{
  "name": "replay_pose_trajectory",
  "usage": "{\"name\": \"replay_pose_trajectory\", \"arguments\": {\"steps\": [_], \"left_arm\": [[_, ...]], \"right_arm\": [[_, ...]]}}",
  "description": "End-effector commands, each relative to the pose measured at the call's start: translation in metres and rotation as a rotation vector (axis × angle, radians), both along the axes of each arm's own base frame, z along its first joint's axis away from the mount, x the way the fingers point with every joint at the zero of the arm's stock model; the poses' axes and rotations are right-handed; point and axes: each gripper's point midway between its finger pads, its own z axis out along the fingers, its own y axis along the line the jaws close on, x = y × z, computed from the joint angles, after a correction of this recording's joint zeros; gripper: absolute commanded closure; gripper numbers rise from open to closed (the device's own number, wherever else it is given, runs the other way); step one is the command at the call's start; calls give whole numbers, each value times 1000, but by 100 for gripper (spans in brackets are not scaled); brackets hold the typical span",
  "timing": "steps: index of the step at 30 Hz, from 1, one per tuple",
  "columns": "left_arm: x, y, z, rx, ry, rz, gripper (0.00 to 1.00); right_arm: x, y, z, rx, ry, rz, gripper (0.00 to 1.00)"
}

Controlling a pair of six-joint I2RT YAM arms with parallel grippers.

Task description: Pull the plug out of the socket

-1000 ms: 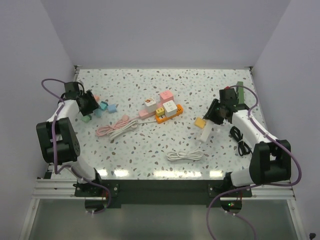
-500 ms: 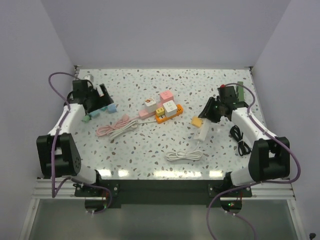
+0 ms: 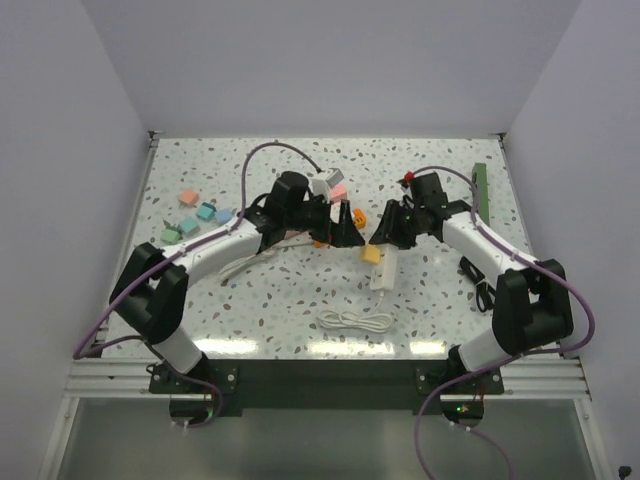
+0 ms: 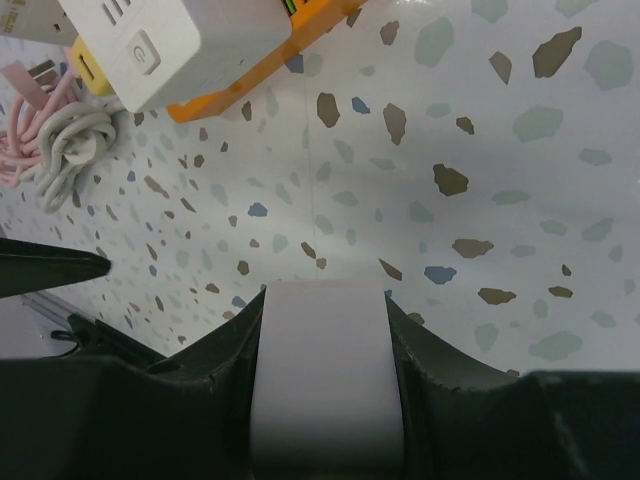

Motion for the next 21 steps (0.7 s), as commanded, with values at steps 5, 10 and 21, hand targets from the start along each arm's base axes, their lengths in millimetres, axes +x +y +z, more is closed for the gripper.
{"name": "replay_pose_trajectory", "arguments": {"steps": [5,10,21], "left_arm": [[-8,-46,20,-84,-7,-89,7],[-22,-64,11,-93,25,-135,17],[-33,-66,-22,-8,96,-148,85]], "right_arm": [[5,12,25,71,-52,-6,100],[5,16,27,86,-56,3,100],[11,15,33,83,-86,-17,100]]}}
